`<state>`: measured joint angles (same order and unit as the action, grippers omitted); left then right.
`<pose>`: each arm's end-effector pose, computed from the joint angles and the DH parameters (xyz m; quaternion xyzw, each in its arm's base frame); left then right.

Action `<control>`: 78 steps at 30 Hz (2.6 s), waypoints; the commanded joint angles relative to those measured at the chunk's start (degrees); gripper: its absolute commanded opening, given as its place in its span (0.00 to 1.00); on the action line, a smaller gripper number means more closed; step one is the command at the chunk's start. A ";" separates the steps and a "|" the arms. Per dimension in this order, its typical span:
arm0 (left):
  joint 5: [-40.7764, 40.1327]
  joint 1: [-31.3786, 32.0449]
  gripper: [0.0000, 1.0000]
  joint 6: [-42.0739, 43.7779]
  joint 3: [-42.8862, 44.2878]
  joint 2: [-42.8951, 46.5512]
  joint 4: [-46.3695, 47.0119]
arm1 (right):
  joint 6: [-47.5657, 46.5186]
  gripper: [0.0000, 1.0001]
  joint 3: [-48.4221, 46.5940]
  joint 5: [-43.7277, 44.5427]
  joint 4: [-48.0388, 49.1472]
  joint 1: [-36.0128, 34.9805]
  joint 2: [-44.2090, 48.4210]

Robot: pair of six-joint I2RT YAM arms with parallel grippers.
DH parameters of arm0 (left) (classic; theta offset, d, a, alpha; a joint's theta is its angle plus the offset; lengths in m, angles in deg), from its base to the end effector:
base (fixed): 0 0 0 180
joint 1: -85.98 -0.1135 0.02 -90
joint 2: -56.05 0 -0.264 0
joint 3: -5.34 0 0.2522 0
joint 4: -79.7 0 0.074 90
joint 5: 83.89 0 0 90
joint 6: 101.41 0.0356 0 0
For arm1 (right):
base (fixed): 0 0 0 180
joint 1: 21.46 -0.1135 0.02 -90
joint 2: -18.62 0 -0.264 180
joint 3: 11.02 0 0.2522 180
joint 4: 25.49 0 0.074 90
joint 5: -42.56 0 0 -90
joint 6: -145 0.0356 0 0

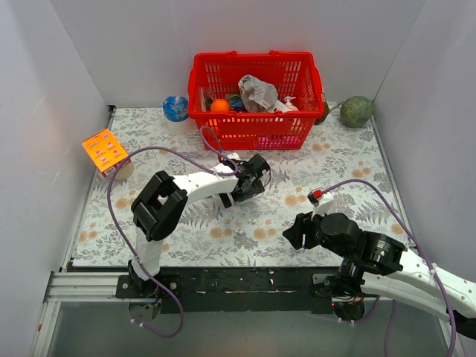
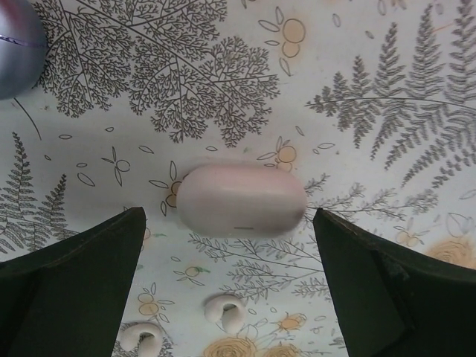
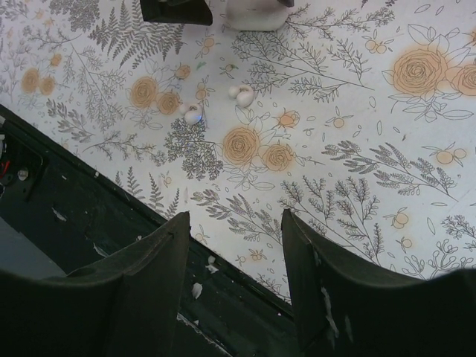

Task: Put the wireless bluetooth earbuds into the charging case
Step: Pick up the charging case at the center of the board.

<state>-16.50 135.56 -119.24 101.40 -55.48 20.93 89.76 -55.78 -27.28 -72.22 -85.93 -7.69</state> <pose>0.2626 -0.2873 0.1890 -0.4962 0.8354 -0.0938 0.2168 0.0616 0.1005 0.2594 -0.1299 0.8399 0.2873 0.4417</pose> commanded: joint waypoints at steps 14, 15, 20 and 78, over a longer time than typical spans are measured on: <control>2.92 -1.33 0.98 8.34 -2.23 -1.15 4.15 | 1.54 0.59 -1.34 -0.21 1.07 0.13 1.78; 3.01 -1.33 0.98 8.60 -2.41 -1.06 4.15 | 1.54 0.59 -1.34 -0.12 1.15 0.13 1.78; 3.10 -1.42 0.98 10.35 -2.59 -1.06 3.88 | 1.71 0.59 -0.55 -0.21 1.77 0.13 1.87; 14.94 -0.19 0.25 36.35 -12.85 17.88 20.47 | -2.86 0.59 -9.76 2.86 0.89 0.13 -3.92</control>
<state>-9.86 134.51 -94.65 92.75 -51.70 31.53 89.44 -60.00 -27.02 -72.79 -85.93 -9.44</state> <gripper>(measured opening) 0.666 0.596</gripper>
